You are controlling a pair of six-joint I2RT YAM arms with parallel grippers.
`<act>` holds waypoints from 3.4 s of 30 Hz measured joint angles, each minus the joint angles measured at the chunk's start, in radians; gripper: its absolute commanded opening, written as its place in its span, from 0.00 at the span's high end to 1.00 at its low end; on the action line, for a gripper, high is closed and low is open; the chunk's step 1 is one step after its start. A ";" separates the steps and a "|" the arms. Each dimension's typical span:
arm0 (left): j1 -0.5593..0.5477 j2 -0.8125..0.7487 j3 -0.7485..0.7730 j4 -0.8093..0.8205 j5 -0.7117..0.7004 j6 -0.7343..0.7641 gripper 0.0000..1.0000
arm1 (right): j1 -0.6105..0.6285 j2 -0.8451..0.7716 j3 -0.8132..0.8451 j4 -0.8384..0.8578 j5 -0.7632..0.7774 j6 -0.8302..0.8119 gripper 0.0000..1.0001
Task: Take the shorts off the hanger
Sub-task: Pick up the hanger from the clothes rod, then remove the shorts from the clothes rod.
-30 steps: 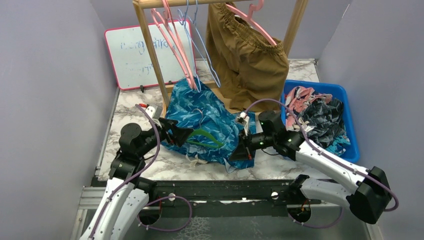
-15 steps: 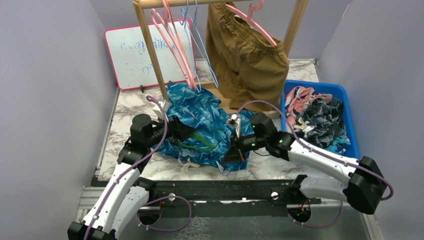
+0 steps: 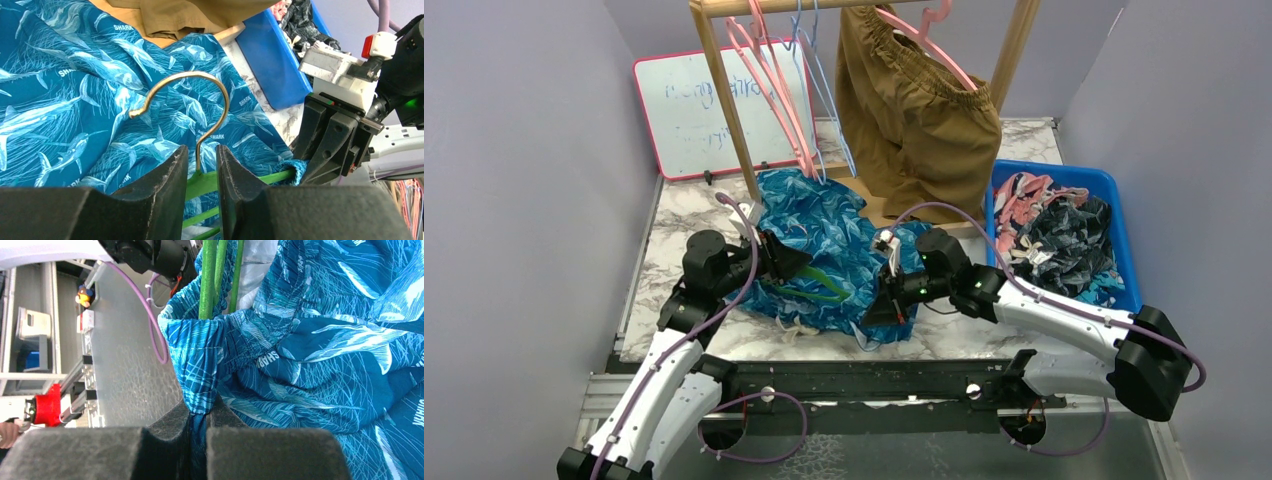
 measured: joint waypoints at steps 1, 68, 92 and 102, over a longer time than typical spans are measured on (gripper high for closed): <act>-0.005 0.000 0.000 0.000 0.000 0.003 0.70 | 0.001 0.000 0.000 0.006 0.003 0.004 0.98; -0.028 0.003 0.028 -0.130 -0.190 0.071 1.00 | 0.037 -0.157 0.205 -0.285 0.506 -0.221 0.99; -0.036 -0.162 0.039 -0.244 -0.460 0.036 1.00 | 0.041 -0.189 0.161 -0.381 0.742 -0.160 0.99; -0.035 -0.166 0.039 -0.294 -0.502 0.047 1.00 | 0.040 -0.055 0.131 -0.313 0.682 -0.150 0.99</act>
